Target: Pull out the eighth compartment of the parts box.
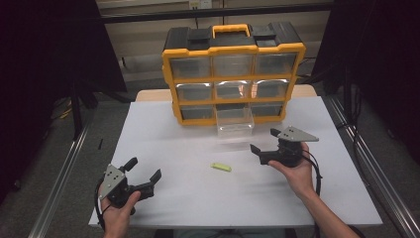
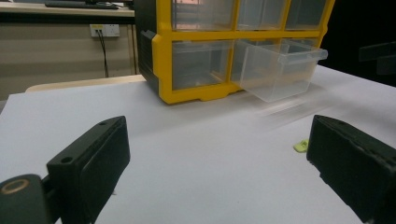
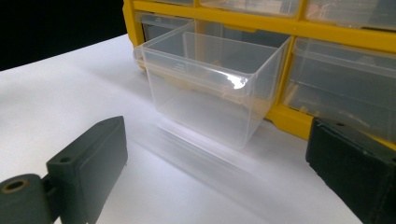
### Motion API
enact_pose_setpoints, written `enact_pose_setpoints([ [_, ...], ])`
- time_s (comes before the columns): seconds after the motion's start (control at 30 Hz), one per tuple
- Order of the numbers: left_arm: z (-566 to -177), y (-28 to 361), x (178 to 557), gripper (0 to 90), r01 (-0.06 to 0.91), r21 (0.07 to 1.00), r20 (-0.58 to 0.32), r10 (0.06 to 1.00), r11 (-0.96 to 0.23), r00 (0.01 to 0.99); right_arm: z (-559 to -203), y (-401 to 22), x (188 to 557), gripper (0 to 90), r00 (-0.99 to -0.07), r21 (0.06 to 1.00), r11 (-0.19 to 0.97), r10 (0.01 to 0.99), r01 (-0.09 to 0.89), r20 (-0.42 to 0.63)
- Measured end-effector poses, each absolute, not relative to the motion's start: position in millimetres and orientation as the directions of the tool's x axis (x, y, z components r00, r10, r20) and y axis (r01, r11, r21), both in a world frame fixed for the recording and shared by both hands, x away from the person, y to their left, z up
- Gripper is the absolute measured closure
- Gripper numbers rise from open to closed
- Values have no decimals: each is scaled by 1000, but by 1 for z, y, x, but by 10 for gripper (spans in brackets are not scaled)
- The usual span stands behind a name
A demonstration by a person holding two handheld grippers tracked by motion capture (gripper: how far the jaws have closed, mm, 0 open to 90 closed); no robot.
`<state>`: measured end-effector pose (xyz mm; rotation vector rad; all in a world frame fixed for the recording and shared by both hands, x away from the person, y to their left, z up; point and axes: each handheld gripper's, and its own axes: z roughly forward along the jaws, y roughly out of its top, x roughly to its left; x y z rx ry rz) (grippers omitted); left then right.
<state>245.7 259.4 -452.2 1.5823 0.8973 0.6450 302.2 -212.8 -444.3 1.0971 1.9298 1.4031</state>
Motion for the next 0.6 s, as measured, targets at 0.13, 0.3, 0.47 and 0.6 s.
enact_pose_setpoints([
  [0.13, -452, 261, 246, 61, 198, 978, -65, 827, -58, 559, -444, -217, 296, 36, -538, 942, 132, 841, 309, 59],
  [0.3, -451, 261, 245, 61, 195, 980, -73, 827, -45, 557, -443, -224, 287, 21, -535, 935, 114, 840, 336, 90],
  [0.47, -452, 261, 245, 61, 205, 978, -88, 839, -29, 538, -443, -234, 275, 17, -522, 938, 105, 848, 329, 89],
  [0.6, -450, 263, 243, 61, 206, 977, -73, 840, -47, 537, -446, -243, 264, 15, -513, 934, 99, 853, 343, 98],
])
